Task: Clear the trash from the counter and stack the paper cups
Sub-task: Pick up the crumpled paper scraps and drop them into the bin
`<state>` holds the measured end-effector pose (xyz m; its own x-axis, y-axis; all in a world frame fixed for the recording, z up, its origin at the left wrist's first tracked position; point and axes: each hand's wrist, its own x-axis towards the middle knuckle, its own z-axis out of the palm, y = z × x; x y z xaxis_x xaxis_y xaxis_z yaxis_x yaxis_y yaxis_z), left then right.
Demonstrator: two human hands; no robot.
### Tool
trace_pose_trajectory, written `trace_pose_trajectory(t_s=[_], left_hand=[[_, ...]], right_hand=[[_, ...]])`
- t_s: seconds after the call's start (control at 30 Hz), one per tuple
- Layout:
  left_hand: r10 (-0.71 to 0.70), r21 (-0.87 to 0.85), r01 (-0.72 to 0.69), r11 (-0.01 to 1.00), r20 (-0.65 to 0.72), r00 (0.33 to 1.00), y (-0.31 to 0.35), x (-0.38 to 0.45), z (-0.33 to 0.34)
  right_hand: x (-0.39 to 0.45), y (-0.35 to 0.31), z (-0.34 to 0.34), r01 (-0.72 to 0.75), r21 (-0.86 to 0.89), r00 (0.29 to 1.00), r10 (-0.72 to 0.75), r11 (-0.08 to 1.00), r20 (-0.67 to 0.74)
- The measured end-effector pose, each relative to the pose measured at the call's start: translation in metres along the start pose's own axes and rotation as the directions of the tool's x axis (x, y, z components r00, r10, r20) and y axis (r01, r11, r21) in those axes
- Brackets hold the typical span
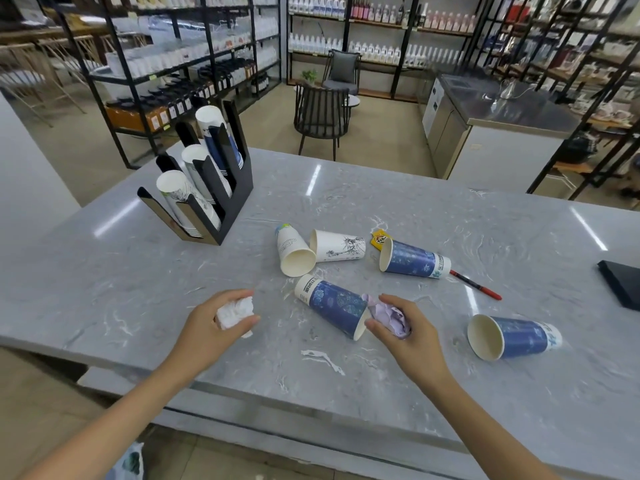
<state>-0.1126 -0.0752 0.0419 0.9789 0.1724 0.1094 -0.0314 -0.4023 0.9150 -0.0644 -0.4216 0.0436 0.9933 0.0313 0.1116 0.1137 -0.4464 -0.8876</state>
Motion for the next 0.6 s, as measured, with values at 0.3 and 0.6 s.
trace_pose_trajectory(t_s=[0.3,0.6], left_hand=[[-0.065,-0.079,0.057,0.995,-0.097,0.993,-0.016,-0.059,-0.019],[-0.193,-0.167,0.151,0.974,-0.268,0.944,-0.053,-0.108,-0.067]], right_hand=[[-0.026,-0.037,0.06,0.002,0.172,0.987,-0.03,0.985,0.157],[-0.062,-0.076,0.155,-0.075,0.318,0.947,-0.032,0.945,0.319]])
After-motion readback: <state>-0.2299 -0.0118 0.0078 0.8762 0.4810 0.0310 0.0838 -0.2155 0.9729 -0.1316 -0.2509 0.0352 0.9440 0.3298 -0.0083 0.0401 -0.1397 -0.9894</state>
